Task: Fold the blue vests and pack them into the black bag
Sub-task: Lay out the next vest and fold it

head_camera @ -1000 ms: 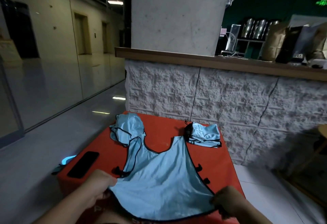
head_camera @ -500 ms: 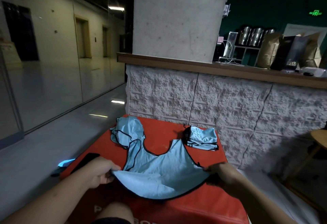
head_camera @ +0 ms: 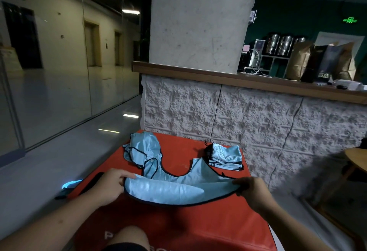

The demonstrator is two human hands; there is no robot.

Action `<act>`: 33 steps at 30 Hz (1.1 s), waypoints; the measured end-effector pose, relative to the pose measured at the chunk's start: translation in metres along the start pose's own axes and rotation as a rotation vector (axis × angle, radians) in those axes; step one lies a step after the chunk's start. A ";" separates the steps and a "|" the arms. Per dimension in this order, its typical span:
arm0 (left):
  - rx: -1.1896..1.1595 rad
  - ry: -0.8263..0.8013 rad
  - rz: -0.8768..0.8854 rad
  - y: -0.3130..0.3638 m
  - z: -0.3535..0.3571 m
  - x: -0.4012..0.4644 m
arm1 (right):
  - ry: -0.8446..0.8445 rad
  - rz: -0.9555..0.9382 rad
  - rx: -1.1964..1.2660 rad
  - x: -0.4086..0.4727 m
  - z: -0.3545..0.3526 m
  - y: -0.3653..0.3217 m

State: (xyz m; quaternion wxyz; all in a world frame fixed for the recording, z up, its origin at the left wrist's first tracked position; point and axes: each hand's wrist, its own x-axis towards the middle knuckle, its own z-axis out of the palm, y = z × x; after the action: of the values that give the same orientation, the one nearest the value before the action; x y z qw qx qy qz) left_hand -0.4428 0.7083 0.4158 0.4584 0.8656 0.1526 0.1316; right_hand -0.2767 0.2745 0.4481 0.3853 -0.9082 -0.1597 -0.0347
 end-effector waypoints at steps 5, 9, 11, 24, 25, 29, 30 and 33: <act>0.340 0.042 0.197 -0.016 -0.004 -0.002 | -0.022 0.025 -0.049 -0.002 -0.006 0.003; 0.462 0.073 0.245 -0.011 -0.001 -0.010 | -0.065 0.021 -0.151 -0.006 -0.012 0.015; 0.447 0.115 0.266 -0.006 -0.002 -0.006 | -0.096 0.033 -0.194 -0.008 -0.019 0.016; 0.616 -0.245 0.325 0.050 -0.036 -0.015 | -0.376 0.195 -0.175 -0.032 -0.073 -0.020; 0.608 -0.257 0.326 0.050 -0.042 -0.016 | -0.376 0.191 -0.183 -0.032 -0.076 -0.024; 0.500 -0.288 0.317 0.055 -0.054 -0.018 | -0.373 0.040 -0.327 -0.025 -0.083 -0.036; 0.456 -0.288 0.307 0.058 -0.054 -0.020 | -0.371 0.019 -0.342 -0.025 -0.083 -0.041; 0.374 -0.298 0.278 0.052 -0.049 -0.022 | -0.359 -0.006 -0.351 -0.021 -0.072 -0.043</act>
State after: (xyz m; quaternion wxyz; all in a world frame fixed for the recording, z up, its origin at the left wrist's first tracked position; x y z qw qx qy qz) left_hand -0.4735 0.7090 0.4841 0.2857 0.9576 -0.0152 0.0340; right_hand -0.3055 0.2454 0.5244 0.1870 -0.9524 -0.2197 0.0990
